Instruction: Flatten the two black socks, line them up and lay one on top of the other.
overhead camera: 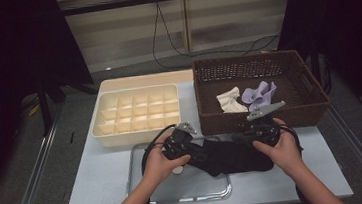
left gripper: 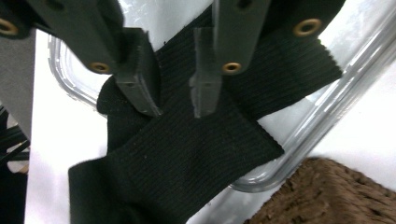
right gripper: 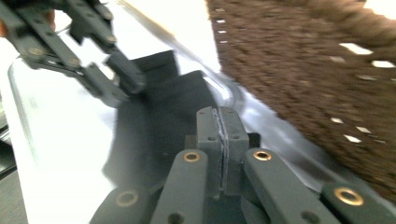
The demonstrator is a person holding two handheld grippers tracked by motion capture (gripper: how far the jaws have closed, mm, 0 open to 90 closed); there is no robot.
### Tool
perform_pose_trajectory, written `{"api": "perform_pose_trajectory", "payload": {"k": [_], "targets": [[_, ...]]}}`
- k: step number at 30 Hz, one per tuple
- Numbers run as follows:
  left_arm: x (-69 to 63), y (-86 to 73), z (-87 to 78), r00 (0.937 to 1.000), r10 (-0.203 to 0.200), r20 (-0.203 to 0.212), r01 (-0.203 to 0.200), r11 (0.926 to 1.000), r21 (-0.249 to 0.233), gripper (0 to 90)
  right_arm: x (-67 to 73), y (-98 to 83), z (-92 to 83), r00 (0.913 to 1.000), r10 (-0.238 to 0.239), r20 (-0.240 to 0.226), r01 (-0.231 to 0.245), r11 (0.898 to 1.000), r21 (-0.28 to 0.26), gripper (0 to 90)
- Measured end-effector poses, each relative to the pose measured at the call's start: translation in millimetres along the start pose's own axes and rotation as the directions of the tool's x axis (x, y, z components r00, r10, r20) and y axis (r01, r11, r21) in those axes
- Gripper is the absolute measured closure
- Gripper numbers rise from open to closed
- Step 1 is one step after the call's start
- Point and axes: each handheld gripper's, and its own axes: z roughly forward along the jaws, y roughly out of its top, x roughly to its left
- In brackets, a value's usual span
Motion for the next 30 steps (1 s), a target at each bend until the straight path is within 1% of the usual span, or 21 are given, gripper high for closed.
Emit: {"api": "perform_pose_trajectory", "payload": {"k": [1, 3, 4, 5, 6, 7, 8, 9, 12, 13, 14, 17, 18, 19, 21, 24, 25, 27, 28, 29, 30], "targets": [[0.8, -0.1, 1.2, 0.9998, 0.016, -0.012, -0.016, 0.9998, 0.009, 65.4, 2.4, -0.9, 1.2, 0.9999, -0.007, -0.011, 0.007, 1.0, 0.007, 89.5], [0.4, -0.9, 3.8, 0.9994, -0.001, -0.034, 0.001, 1.0, -0.005, 59.3, 7.2, -4.0, 4.3, 0.9993, -0.027, -0.025, 0.028, 0.999, 0.03, 89.4], [2.2, -0.6, 3.5, 0.999, 0.01, -0.044, -0.01, 0.9999, -0.002, 57.5, 9.3, -6.1, 5.8, 0.9988, -0.035, -0.032, 0.037, 0.999, 0.037, 89.4], [3.6, -0.4, 3.6, 0.9979, 0.017, -0.062, -0.018, 0.9998, -0.006, 52.7, 11.6, -9.2, 7.8, 0.9985, -0.036, -0.042, 0.038, 0.998, 0.043, 89.4], [3.5, 0.0, 3.7, 0.9969, 0.012, -0.078, -0.012, 0.9999, 0.002, 49.3, 13.5, -11.7, 9.9, 0.9979, -0.038, -0.053, 0.041, 0.998, 0.052, 89.4], [3.3, -0.1, 4.6, 0.9971, 0.002, -0.075, -0.002, 1.0, -0.004, 49.5, 14.4, -14.0, 11.8, 0.9974, -0.043, -0.058, 0.046, 0.997, 0.057, 89.3], [4.0, -0.1, 5.5, 0.998, 0.003, -0.063, -0.003, 1.0, -0.007, 48.7, 15.2, -15.8, 13.3, 0.9973, -0.039, -0.062, 0.043, 0.997, 0.065, 89.3], [3.8, 0.1, 7.0, 0.9974, 0.011, -0.071, -0.012, 0.9999, -0.01, 47.3, 16.1, -18.1, 15.4, 0.9971, -0.037, -0.067, 0.042, 0.996, 0.073, 89.3], [3.9, 0.3, 10.5, 0.9964, 0.03, -0.079, -0.029, 0.9995, 0.01, 45.4, 16.6, -24.5, 22.6, 0.9967, -0.029, -0.076, 0.036, 0.995, 0.091, 89.2], [3.9, -0.1, 11.7, 0.9964, 0.03, -0.079, -0.029, 0.9994, 0.018, 46.4, 16.4, -26.3, 24.8, 0.9969, -0.028, -0.074, 0.035, 0.995, 0.098, 88.9], [3.0, -0.6, 13.1, 0.9949, 0.029, -0.097, -0.027, 0.9992, 0.029, 48.7, 16.3, -27.7, 27.0, 0.9971, -0.022, -0.073, 0.03, 0.994, 0.104, 87.4], [3.4, -1.4, 14.7, 0.9926, 0.054, -0.109, -0.048, 0.9973, 0.057, 55.8, 15.7, -28.0, 30.7, 0.9984, -0.012, -0.056, 0.017, 0.995, 0.101, 74.4], [3.2, -0.9, 14.4, 0.9917, 0.06, -0.114, -0.053, 0.9967, 0.061, 58.6, 14.9, -26.6, 30.7, 0.9993, -0.011, -0.036, 0.015, 0.995, 0.103, 72.4], [3.0, -0.7, 14.2, 0.992, 0.053, -0.115, -0.046, 0.997, 0.062, 60.3, 13.3, -25.3, 31.3, 0.9995, -0.005, -0.032, 0.008, 0.996, 0.092, 68.4], [3.8, -0.7, 14.0, 0.9904, 0.067, -0.121, -0.059, 0.9958, 0.071, 64.4, 9.0, -22.2, 32.8, 0.9999, 0.01, -0.005, -0.01, 0.996, 0.091, 54.3], [4.5, -1.1, 14.0, 0.9902, 0.069, -0.122, -0.061, 0.9957, 0.07, 65.9, 1.7, -20.5, 39.4, 0.9995, 0.02, 0.023, -0.022, 0.994, 0.105, 42.4], [4.4, -1.3, 14.4, 0.9905, 0.066, -0.121, -0.059, 0.9963, 0.062, 66.1, -0.1, -20.7, 42.3, 0.9992, 0.033, 0.023, -0.036, 0.993, 0.109, 40.4], [4.6, -1.3, 14.6, 0.9902, 0.07, -0.121, -0.062, 0.9957, 0.068, 66.6, -2.0, -22.1, 48.8, 0.9991, 0.043, 0.004, -0.043, 0.992, 0.12, 40.2], [4.9, -1.1, 14.4, 0.9903, 0.071, -0.119, -0.063, 0.9955, 0.07, 66.8, -2.1, -22.9, 51.9, 0.999, 0.042, 0.011, -0.044, 0.99, 0.134, 40.8], [4.6, -1.4, 14.5, 0.9906, 0.062, -0.122, -0.054, 0.9964, 0.066, 66.9, -2.1, -22.7, 52.9, 0.9993, 0.037, 0.01, -0.038, 0.992, 0.122, 48.4], [4.9, -1.6, 14.6, 0.991, 0.061, -0.119, -0.054, 0.9967, 0.061, 67.1, -2.1, -21.8, 52.4, 0.999, 0.044, -0.012, -0.042, 0.991, 0.13, 59.1]]}}
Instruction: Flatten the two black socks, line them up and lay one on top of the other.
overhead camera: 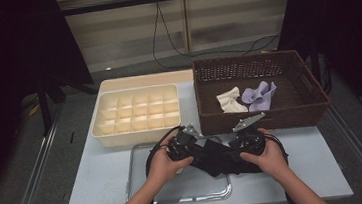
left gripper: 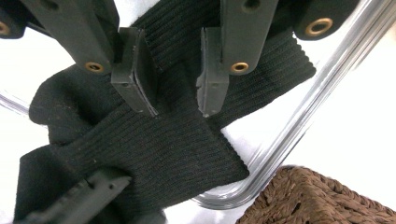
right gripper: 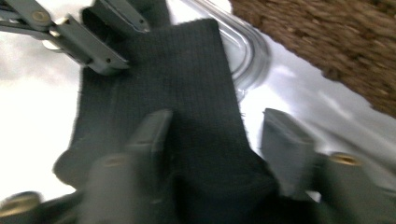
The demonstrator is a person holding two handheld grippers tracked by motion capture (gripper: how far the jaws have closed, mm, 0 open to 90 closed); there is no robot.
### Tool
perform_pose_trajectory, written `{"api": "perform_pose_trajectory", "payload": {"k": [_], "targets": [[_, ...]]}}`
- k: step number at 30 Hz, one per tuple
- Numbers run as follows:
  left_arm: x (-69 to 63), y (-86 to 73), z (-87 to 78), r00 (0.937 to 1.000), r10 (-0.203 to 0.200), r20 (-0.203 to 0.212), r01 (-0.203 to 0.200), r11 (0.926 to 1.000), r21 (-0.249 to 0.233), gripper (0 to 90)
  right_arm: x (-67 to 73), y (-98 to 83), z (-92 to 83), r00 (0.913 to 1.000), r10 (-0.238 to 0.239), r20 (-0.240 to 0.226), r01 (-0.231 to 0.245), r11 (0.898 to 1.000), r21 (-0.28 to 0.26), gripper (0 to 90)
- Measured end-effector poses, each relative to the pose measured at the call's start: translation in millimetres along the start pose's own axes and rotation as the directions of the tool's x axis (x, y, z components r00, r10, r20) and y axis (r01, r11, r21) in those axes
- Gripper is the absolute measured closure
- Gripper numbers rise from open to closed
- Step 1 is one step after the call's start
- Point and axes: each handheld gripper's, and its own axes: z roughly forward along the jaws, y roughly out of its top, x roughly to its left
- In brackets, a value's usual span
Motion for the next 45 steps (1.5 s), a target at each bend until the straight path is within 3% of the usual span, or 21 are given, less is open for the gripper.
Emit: {"api": "perform_pose_trajectory", "payload": {"k": [1, 3, 4, 9, 11, 12, 14, 16, 17, 18, 20, 21, 23, 26, 27, 30, 37, 41, 45], "targets": [[-0.1, -0.1, 0.1, 1.0, -0.002, -0.002, 0.002, 1.0, -0.003, 67.1, 0.2, 0.4, -0.3, 0.9999, 0.007, -0.011, -0.007, 1.0, -0.006, 65.4], [-0.2, 0.0, -0.5, 1.0, 0.0, -0.002, 0.0, 1.0, 0.003, 67.1, 2.3, 2.5, -2.5, 0.9995, -0.03, 0.005, 0.03, 1.0, -0.004, 80.0], [-0.2, -0.2, -0.5, 1.0, -0.004, -0.002, 0.004, 1.0, 0.0, 66.4, 3.0, 3.8, -4.5, 0.9994, -0.033, 0.006, 0.033, 0.999, -0.007, 82.0], [-0.3, -1.3, -1.0, 0.9991, -0.04, 0.016, 0.04, 0.9991, -0.016, 65.1, -0.2, 7.0, -16.9, 0.9996, -0.023, 0.018, 0.024, 0.999, -0.04, 84.8], [-0.1, -1.6, -1.2, 0.9992, -0.037, 0.016, 0.037, 0.9992, -0.014, 64.4, -2.3, 8.2, -24.1, 0.9987, -0.012, 0.05, 0.015, 0.998, -0.053, 84.8], [0.9, -1.3, -2.0, 0.9997, -0.017, 0.016, 0.017, 0.9999, 0.0, 63.8, -4.0, 9.0, -27.6, 0.9977, -0.016, 0.066, 0.02, 0.998, -0.058, 84.8], [-0.9, -1.0, -1.3, 0.9995, -0.03, 0.012, 0.03, 0.9995, -0.007, 63.4, -6.4, 11.3, -34.2, 0.9949, -0.014, 0.1, 0.022, 0.996, -0.083, 84.8], [-0.9, -0.8, -1.7, 0.9994, -0.032, 0.015, 0.032, 0.9995, -0.004, 63.4, -6.2, 14.6, -38.5, 0.9894, -0.034, 0.141, 0.047, 0.995, -0.084, 84.7], [0.7, -0.8, -2.4, 0.9997, -0.015, 0.017, 0.015, 0.9999, 0.004, 63.3, -4.7, 16.1, -39.0, 0.9871, -0.041, 0.155, 0.054, 0.995, -0.082, 84.6], [0.2, -1.1, -1.7, 0.9993, -0.03, 0.021, 0.03, 0.9995, -0.009, 63.3, -3.0, 17.3, -37.3, 0.9884, -0.055, 0.141, 0.066, 0.995, -0.077, 84.4], [1.1, -1.1, -2.0, 0.9996, -0.017, 0.021, 0.017, 0.9998, 0.0, 63.3, 3.9, 18.6, -31.4, 0.9857, -0.088, 0.143, 0.097, 0.994, -0.058, 83.7], [-0.4, -1.3, -0.8, 0.9991, -0.036, 0.022, 0.036, 0.9993, -0.013, 63.3, 7.9, 18.9, -27.0, 0.9848, -0.105, 0.138, 0.112, 0.993, -0.042, 82.8], [0.1, -0.9, -1.6, 0.9997, -0.018, 0.016, 0.018, 0.9998, 0.002, 64.1, 15.1, 18.7, -18.3, 0.9866, -0.123, 0.107, 0.128, 0.991, -0.039, 81.3], [-0.1, -1.3, -0.5, 0.9993, -0.034, 0.017, 0.035, 0.9993, -0.016, 64.8, 23.9, 19.1, -8.9, 0.99, -0.131, 0.054, 0.133, 0.99, -0.053, 79.9], [1.4, -1.0, -1.6, 0.9996, -0.023, 0.018, 0.023, 0.9997, 0.0, 65.2, 26.2, 19.7, -7.2, 0.9875, -0.15, 0.048, 0.153, 0.987, -0.054, 79.6], [1.8, -1.1, -1.2, 0.9994, -0.025, 0.025, 0.025, 0.9997, -0.003, 66.0, 31.9, 20.8, -5.5, 0.989, -0.148, 0.008, 0.148, 0.987, -0.07, 80.3], [3.1, -1.8, -2.9, 0.9981, -0.056, 0.027, 0.056, 0.9984, -0.009, 65.9, 44.7, 19.9, 1.8, 0.9797, -0.191, -0.062, 0.187, 0.98, -0.064, 81.3], [5.4, -2.8, -5.7, 0.9958, -0.087, 0.028, 0.088, 0.9959, -0.019, 65.4, 51.0, 18.6, 7.6, 0.9733, -0.219, -0.069, 0.216, 0.975, -0.049, 81.3], [9.2, -3.2, -13.6, 0.9947, -0.098, 0.032, 0.099, 0.9946, -0.031, 61.4, 51.1, 17.4, 11.4, 0.9727, -0.222, -0.068, 0.22, 0.975, -0.035, 81.4]]}}
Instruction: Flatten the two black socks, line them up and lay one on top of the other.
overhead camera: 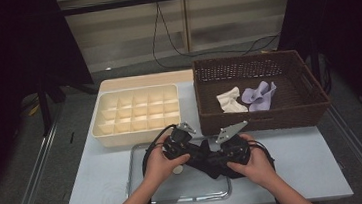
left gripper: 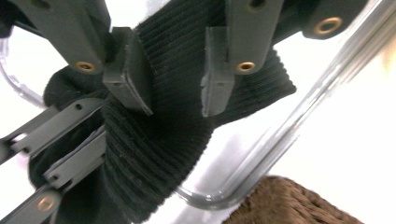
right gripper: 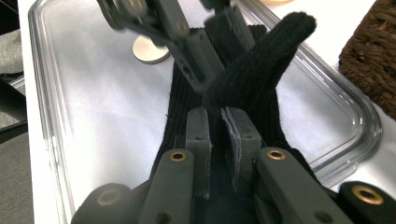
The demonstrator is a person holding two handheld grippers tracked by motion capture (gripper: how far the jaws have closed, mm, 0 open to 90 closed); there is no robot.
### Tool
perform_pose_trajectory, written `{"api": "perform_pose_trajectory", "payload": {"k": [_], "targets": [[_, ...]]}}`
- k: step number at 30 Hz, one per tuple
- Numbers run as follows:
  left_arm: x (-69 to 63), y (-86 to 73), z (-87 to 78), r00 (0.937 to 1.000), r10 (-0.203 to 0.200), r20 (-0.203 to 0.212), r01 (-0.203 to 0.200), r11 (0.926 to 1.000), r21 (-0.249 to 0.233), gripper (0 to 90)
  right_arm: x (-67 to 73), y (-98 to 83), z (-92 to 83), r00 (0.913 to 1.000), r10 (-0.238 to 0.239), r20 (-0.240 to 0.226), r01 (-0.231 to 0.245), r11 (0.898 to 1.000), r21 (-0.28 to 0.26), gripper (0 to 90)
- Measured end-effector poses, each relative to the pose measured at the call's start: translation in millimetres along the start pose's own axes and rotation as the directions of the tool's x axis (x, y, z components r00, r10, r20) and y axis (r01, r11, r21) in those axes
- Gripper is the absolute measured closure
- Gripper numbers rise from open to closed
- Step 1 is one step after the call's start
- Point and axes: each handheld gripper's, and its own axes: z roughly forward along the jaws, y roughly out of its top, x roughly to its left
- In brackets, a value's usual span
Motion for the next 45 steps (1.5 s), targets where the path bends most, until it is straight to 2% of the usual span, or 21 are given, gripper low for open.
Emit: {"api": "perform_pose_trajectory", "payload": {"k": [3, 5, 6, 12, 14, 17, 18, 19, 21, 23, 25, 27, 32, 33, 35, 36, 38, 39, 40, 42, 45], "targets": [[1.3, 1.5, -10.4, 0.9996, -0.027, 0.01, 0.028, 0.9986, -0.044, 56.6, 0.2, -0.9, 1.6, 1.0, -0.003, -0.003, 0.003, 1.0, 0.006, 81.7], [1.1, 3.3, -14.7, 0.9982, -0.053, 0.029, 0.055, 0.9945, -0.089, 52.1, 0.8, -1.0, 2.8, 0.9998, -0.018, -0.002, 0.018, 1.0, 0.016, 82.0], [1.3, 4.2, -16.0, 0.9984, -0.048, 0.029, 0.051, 0.9937, -0.1, 50.7, 1.7, -0.9, 3.9, 0.9997, -0.025, -0.004, 0.025, 1.0, 0.018, 82.0], [0.2, 4.9, -10.1, 0.9936, -0.072, 0.087, 0.08, 0.9918, -0.1, 47.6, 4.4, 0.4, 6.4, 0.9991, -0.042, 0.004, 0.042, 0.999, 0.026, 81.9], [-1.4, 4.9, -7.6, 0.9941, -0.056, 0.093, 0.064, 0.9943, -0.086, 51.8, 4.5, 0.2, 6.3, 0.999, -0.044, 0.004, 0.044, 0.999, 0.027, 81.8], [-1.7, 3.5, -0.6, 0.9932, -0.047, 0.106, 0.05, 0.9983, -0.028, 70.1, 4.5, -0.3, 6.9, 0.9993, -0.037, 0.0, 0.037, 0.999, 0.025, 80.1], [-3.4, 2.1, 2.1, 0.9952, -0.06, 0.077, 0.061, 0.998, -0.014, 75.7, 4.4, -0.4, 7.1, 0.9994, -0.035, -0.003, 0.035, 0.999, 0.021, 77.5], [-2.7, 1.1, 3.5, 0.9949, -0.051, 0.087, 0.052, 0.9987, -0.001, 77.7, 4.5, -0.1, 6.5, 0.9993, -0.037, 0.002, 0.037, 0.999, 0.02, 74.4], [-3.6, 0.6, 2.2, 0.9948, -0.057, 0.085, 0.057, 0.9984, 0.007, 79.0, 4.9, 0.0, 3.4, 0.9993, -0.037, 0.004, 0.037, 0.999, 0.025, 69.9], [-3.3, 1.0, 0.6, 0.9968, -0.019, 0.077, 0.017, 0.9995, 0.026, 79.3, 2.6, -1.1, -1.7, 0.9999, -0.01, 0.007, 0.01, 1.0, 0.004, 65.1], [-3.8, 0.2, 0.4, 0.9973, -0.022, 0.07, 0.02, 0.9993, 0.033, 79.4, -2.0, -3.1, -9.1, 0.9996, 0.011, 0.026, -0.011, 1.0, -0.01, 59.6], [-1.7, -0.2, -0.4, 0.9974, -0.003, 0.072, 0.0, 0.999, 0.045, 79.4, -7.9, -6.4, -17.5, 0.9984, 0.05, 0.025, -0.049, 0.998, -0.025, 52.8], [-3.0, 0.2, -0.3, 0.9981, -0.001, 0.062, -0.002, 0.9987, 0.051, 79.4, -14.7, -19.8, -29.4, 0.9953, 0.094, 0.023, -0.094, 0.996, -0.01, 43.8], [-2.9, 0.2, -0.2, 0.9979, -0.004, 0.064, 0.001, 0.9988, 0.05, 79.4, -14.7, -22.7, -29.3, 0.994, 0.109, 0.006, -0.109, 0.994, -0.002, 44.1], [-2.0, -0.1, -0.3, 0.9971, -0.008, 0.076, 0.004, 0.999, 0.044, 79.4, -13.6, -27.3, -27.3, 0.9951, 0.099, 0.007, -0.099, 0.995, 0.021, 46.9], [-3.2, -0.2, 0.1, 0.9965, -0.03, 0.078, 0.028, 0.9992, 0.028, 79.4, -13.0, -29.0, -26.2, 0.995, 0.1, 0.0, -0.1, 0.995, 0.025, 50.1], [-3.3, 0.4, -0.9, 0.9966, -0.031, 0.076, 0.029, 0.9992, 0.026, 79.4, -12.3, -30.1, -25.8, 0.9962, 0.087, -0.007, -0.087, 0.996, 0.031, 61.7], [-3.1, 0.6, -1.3, 0.9951, -0.037, 0.091, 0.036, 0.9993, 0.013, 79.4, -12.4, -29.8, -26.6, 0.9969, 0.078, 0.003, -0.078, 0.996, 0.03, 69.6], [-3.2, 1.2, -3.0, 0.9959, -0.039, 0.081, 0.038, 0.9992, 0.012, 79.4, -12.9, -29.1, -28.5, 0.9972, 0.075, -0.002, -0.075, 0.997, 0.029, 75.2], [-1.5, 3.1, -6.0, 0.9936, -0.041, 0.105, 0.043, 0.9988, -0.023, 79.5, -15.2, -27.0, -33.3, 0.9965, 0.084, 0.003, -0.084, 0.996, 0.007, 83.9], [0.4, 7.8, -11.8, 0.9932, -0.027, 0.113, 0.036, 0.9965, -0.076, 79.4, -20.0, -23.0, -42.5, 0.9959, 0.082, 0.038, -0.081, 0.997, -0.015, 85.8]]}}
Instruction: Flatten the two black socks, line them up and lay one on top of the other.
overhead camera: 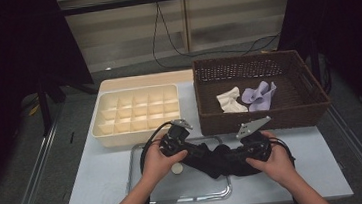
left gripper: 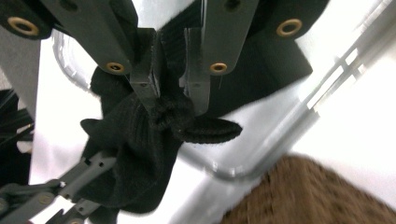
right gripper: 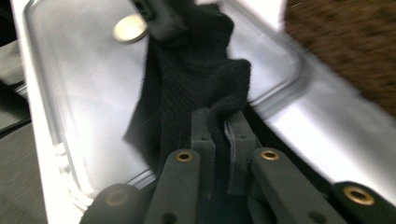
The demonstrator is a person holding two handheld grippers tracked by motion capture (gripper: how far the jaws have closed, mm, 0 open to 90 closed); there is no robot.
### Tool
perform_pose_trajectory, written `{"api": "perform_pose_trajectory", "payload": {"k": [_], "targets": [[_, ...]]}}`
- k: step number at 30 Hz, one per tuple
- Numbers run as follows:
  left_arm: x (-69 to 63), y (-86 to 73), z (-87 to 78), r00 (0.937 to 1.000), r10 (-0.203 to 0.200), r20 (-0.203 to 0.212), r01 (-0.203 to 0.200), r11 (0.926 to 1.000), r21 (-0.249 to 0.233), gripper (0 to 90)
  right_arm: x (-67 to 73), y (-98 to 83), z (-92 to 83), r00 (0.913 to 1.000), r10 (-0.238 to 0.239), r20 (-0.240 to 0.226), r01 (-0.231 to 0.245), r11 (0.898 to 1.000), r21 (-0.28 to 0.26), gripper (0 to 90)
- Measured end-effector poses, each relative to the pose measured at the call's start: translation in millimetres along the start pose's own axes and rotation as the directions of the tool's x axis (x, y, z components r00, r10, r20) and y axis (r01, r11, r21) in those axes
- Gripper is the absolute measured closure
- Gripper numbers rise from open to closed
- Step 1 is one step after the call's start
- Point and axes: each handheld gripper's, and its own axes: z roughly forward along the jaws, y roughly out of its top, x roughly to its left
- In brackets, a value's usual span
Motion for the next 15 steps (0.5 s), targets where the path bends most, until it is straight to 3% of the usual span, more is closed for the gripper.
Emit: {"api": "perform_pose_trajectory", "payload": {"k": [2, 6, 9, 11, 12, 14, 15], "targets": [[0.2, 3.6, -4.0, 0.9998, 0.008, -0.019, -0.009, 0.9999, -0.012, 79.5, -4.9, 3.2, -6.0, 0.9997, -0.006, 0.025, 0.007, 0.999, -0.037, 86.1], [6.2, 4.8, -8.2, 0.9998, -0.007, -0.019, 0.006, 0.9983, -0.057, 79.4, -10.0, 8.7, -12.1, 0.9979, -0.01, 0.064, 0.015, 0.996, -0.083, 86.1], [9.0, 1.1, -8.2, 0.9996, -0.013, -0.024, 0.013, 0.9996, -0.025, 77.7, -6.1, 9.6, -7.4, 0.9976, -0.037, 0.059, 0.041, 0.996, -0.073, 85.6], [9.9, -4.3, -6.0, 0.9995, -0.031, 0.002, 0.031, 0.999, -0.033, 74.2, -1.2, 7.0, -0.9, 0.9976, -0.053, 0.044, 0.055, 0.997, -0.05, 85.2], [9.8, -5.6, -7.3, 0.9994, -0.035, -0.01, 0.035, 0.9993, -0.011, 73.0, 1.0, 5.0, 2.5, 0.9974, -0.063, 0.034, 0.064, 0.997, -0.04, 84.8], [11.3, -8.4, -9.7, 0.9989, -0.047, -0.008, 0.046, 0.9985, -0.029, 68.1, 4.6, 1.0, 8.0, 0.9969, -0.075, 0.02, 0.076, 0.996, -0.036, 84.3], [11.0, -8.6, -12.4, 0.9986, -0.046, -0.026, 0.045, 0.9986, -0.027, 66.1, 5.9, -0.6, 9.6, 0.9969, -0.077, 0.017, 0.077, 0.997, -0.027, 84.2]]}}
